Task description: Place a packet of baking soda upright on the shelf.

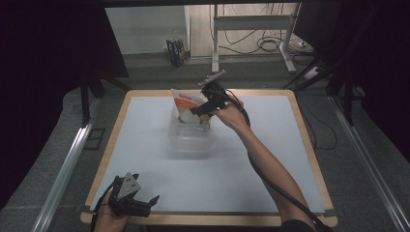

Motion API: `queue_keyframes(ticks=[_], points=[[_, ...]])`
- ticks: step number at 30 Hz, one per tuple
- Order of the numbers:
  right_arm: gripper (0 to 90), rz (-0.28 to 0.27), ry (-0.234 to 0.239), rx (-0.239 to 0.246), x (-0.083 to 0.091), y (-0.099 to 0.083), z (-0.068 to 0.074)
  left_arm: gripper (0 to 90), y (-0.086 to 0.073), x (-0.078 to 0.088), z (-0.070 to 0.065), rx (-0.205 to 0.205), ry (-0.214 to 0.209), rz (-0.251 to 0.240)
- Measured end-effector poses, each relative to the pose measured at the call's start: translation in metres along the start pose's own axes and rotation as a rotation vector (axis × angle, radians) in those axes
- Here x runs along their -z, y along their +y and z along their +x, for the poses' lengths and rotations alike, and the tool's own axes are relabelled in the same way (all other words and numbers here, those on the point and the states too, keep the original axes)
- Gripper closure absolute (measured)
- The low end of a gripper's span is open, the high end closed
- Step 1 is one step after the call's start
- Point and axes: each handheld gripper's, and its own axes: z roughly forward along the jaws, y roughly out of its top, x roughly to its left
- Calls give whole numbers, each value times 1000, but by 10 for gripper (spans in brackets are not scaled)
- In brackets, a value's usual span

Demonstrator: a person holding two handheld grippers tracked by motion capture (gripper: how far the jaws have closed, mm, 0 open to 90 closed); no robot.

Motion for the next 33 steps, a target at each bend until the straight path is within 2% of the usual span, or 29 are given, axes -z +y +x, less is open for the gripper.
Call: queue_keyframes(ticks=[4, 11, 21, 33], points=[[29, 9, -11, 6, 2, -3, -1, 0, 0, 0, 0, -1, 0, 1], [2, -15, -9, -2, 12, -9, -4, 0, 0, 0, 0, -7, 3, 6], [0, -34, -6, -21, 28, -17, 1, 0, 0, -1, -1, -11, 4, 8], [0, -31, -34, -2, 40, -33, 6, 0, 1, -1, -2, -20, 6, 16]])
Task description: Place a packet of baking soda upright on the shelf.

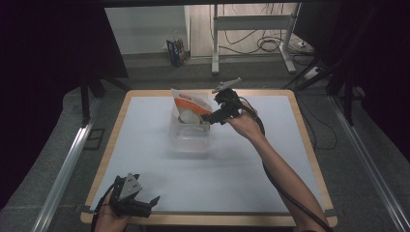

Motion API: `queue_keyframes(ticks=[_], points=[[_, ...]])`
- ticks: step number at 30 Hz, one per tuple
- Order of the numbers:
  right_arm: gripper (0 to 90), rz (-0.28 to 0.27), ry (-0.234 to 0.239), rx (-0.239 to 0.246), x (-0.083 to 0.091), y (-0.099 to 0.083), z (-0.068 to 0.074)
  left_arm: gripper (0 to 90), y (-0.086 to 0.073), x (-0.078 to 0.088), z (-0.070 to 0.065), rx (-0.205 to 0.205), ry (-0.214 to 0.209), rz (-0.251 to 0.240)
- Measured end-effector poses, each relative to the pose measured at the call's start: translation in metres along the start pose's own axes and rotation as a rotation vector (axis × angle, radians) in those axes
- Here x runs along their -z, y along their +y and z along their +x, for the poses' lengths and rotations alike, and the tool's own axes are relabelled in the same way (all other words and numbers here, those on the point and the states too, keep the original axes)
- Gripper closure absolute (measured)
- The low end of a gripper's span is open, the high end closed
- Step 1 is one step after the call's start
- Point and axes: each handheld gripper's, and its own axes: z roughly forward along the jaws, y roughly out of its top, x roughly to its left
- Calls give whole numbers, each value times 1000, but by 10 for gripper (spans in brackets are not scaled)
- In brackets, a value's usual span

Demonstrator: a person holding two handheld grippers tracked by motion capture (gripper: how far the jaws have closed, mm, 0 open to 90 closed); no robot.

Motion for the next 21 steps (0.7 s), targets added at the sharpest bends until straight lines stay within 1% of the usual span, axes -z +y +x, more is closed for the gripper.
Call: queue_keyframes(ticks=[5, 8, 9, 14, 21], points=[[0, 5, -11, -17, 6, -12, -1, 0, 0, 0, 0, -3, 2, 4], [0, 4, -6, -28, 10, -18, 0, 0, 0, 0, 0, -8, 2, 9], [0, 4, -6, -28, 10, -18, 0, 0, 0, 0, 0, -8, 2, 9], [0, 8, -21, -23, 16, -30, 2, 0, 0, -1, -1, -5, 3, 6], [0, 5, -29, -24, 23, -46, 6, 0, 1, -1, -2, -15, 5, 18]])
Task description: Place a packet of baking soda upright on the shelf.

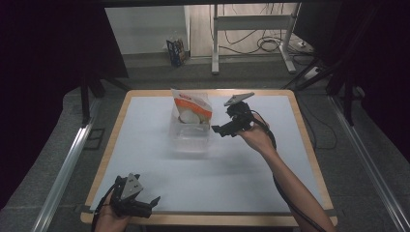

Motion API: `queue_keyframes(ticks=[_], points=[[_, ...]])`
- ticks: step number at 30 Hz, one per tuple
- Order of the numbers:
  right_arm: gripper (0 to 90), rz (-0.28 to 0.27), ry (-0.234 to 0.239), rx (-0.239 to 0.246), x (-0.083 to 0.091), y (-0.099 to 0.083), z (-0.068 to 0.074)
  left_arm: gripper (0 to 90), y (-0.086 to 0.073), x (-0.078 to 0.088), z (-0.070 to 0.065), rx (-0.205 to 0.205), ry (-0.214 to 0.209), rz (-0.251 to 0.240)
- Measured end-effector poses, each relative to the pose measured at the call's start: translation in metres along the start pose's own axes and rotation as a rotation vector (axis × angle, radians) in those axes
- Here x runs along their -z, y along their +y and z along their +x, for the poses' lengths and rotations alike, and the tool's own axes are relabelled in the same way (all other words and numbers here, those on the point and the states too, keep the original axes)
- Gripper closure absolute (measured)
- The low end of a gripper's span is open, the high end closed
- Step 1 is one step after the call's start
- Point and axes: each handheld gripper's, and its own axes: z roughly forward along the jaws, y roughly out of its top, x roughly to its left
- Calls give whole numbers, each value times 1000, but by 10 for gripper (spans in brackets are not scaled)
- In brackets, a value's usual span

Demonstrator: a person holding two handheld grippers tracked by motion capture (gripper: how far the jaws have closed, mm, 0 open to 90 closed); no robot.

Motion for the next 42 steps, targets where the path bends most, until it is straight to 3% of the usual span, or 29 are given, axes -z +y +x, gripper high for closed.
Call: queue_keyframes(ticks=[10, 14, 33, 42], points=[[0, -6, 7, -19, 10, -30, 2, 0, 0, 0, 0, -5, 3, 5], [0, -3, 2, -7, 15, -43, 2, 0, 0, -1, 0, -5, 3, 6], [0, -5, -21, 12, 48, -78, 12, 0, 0, 0, -1, -7, -1, 2], [0, 0, -33, -10, 68, -96, 17, 0, 1, -1, -1, -11, 1, 6]])
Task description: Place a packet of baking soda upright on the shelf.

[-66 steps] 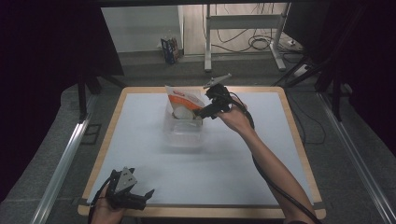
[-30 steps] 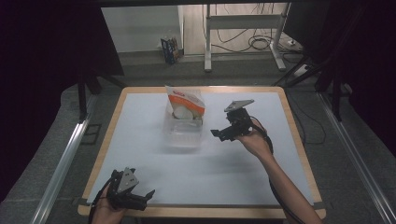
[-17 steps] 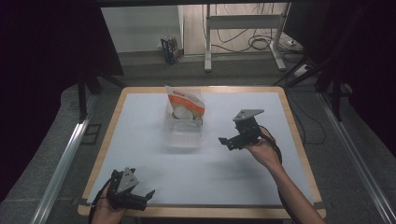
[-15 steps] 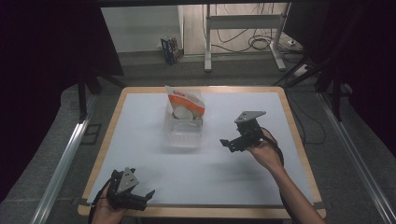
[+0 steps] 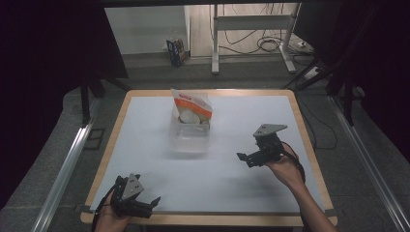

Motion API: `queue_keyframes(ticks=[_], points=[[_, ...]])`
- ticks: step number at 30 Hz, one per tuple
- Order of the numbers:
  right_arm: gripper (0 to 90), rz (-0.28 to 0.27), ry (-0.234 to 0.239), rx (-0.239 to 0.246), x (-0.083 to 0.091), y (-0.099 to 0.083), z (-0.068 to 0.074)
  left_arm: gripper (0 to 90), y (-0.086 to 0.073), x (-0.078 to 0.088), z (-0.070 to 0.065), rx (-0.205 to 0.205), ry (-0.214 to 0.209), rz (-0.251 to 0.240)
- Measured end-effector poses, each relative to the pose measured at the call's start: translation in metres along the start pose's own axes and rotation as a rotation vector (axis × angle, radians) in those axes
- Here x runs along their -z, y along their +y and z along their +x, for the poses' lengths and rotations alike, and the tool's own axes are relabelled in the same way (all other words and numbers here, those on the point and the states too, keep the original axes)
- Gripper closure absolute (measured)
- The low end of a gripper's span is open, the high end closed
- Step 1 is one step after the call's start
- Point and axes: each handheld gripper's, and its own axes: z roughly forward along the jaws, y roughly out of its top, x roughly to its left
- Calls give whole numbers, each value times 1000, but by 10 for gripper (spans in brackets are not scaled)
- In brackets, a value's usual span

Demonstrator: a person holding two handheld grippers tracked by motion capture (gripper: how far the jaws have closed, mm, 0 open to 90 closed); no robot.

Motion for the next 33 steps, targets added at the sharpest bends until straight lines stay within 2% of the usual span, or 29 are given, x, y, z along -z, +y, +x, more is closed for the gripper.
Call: queue_keyframes(ticks=[3, 9, 14, 19, 27, 33], points=[[0, -2, -4, -10, 5, -7, 3, 0, 0, 0, 0, 0, 0, 2], [0, 7, -26, 6, 12, -22, 9, 0, 0, 0, 0, -1, 4, 4], [0, -5, -41, -4, 20, -36, 13, 0, 0, -1, -1, -1, 5, 4], [0, 9, -61, -17, 27, -53, 17, 0, 0, -1, -1, -10, 6, 9], [0, 43, -70, -49, 29, -70, 12, 0, 1, -1, -1, -10, 5, 11], [0, 51, -70, -57, 26, -72, 9, 0, 1, -1, -1, -7, 4, 8]])
